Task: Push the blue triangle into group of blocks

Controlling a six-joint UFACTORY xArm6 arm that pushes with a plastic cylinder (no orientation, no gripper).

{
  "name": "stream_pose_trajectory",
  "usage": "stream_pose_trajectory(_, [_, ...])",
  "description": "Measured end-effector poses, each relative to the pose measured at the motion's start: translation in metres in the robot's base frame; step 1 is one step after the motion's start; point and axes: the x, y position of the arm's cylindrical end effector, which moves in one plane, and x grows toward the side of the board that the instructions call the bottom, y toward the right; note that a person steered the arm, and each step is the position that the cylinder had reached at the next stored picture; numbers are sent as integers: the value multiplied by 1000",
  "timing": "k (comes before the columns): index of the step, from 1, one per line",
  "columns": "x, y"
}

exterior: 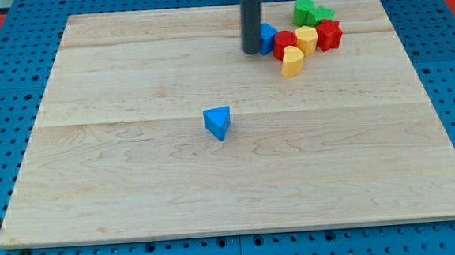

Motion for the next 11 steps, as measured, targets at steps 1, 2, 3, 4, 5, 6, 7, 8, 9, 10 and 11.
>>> stream_pose_trajectory(1, [32, -103])
stream_pose_trajectory(2, [105, -135])
stream_pose_trajectory(3, [179, -69])
stream_pose_trajectory(4, [144, -7])
stream_pose_trajectory(5, [97, 4])
stream_pose_trajectory(6, [139, 5])
stream_pose_trajectory(7, [159, -52])
stream_pose_trajectory(8, [110, -51])
stream_pose_trajectory(9, [64, -19])
stream_pose_trajectory(10, [49, 16])
stream_pose_trajectory(11, [58, -13])
